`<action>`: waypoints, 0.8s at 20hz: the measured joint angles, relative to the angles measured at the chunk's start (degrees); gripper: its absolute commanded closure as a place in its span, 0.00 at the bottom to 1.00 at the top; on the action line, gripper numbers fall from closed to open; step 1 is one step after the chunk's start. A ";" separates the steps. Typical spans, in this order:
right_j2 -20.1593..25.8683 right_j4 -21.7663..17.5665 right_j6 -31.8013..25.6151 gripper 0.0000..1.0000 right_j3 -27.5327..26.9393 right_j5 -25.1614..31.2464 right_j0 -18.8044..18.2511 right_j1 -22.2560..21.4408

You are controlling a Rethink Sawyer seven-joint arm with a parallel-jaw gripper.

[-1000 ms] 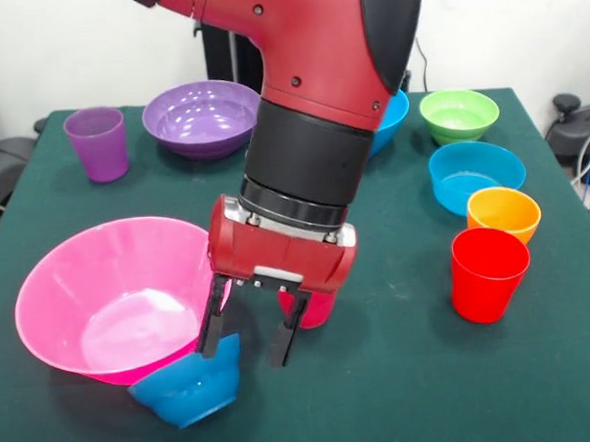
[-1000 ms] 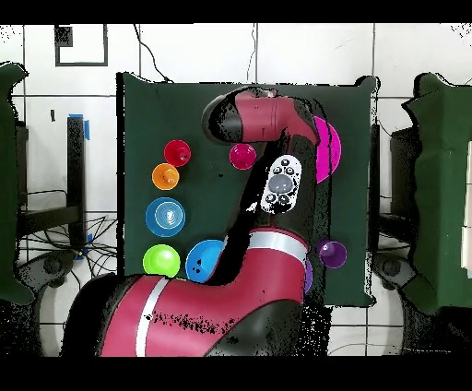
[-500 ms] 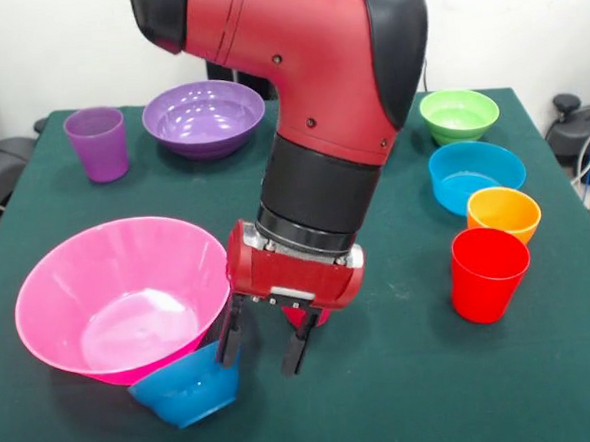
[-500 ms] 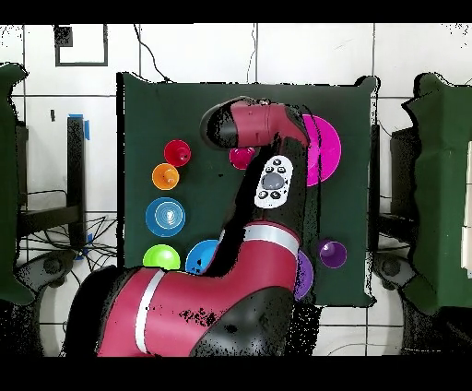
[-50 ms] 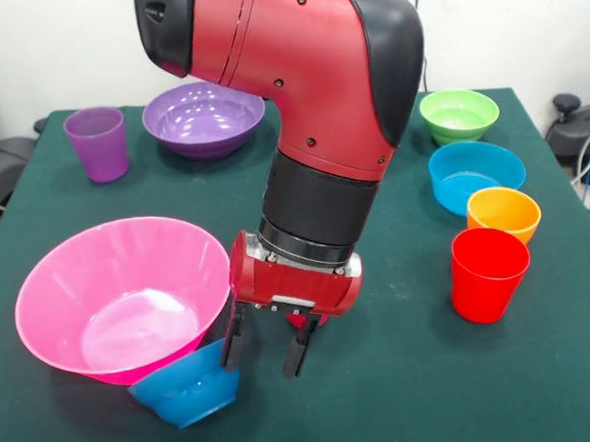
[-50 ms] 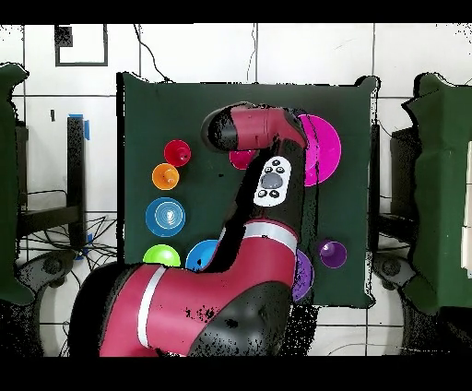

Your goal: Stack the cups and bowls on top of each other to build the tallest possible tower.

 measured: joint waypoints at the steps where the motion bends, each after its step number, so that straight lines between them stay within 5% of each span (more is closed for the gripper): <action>1: 0.00 0.00 0.00 0.00 0.06 0.10 0.00 -0.06; 16: -0.59 0.00 0.00 0.00 0.21 5.12 0.20 -3.85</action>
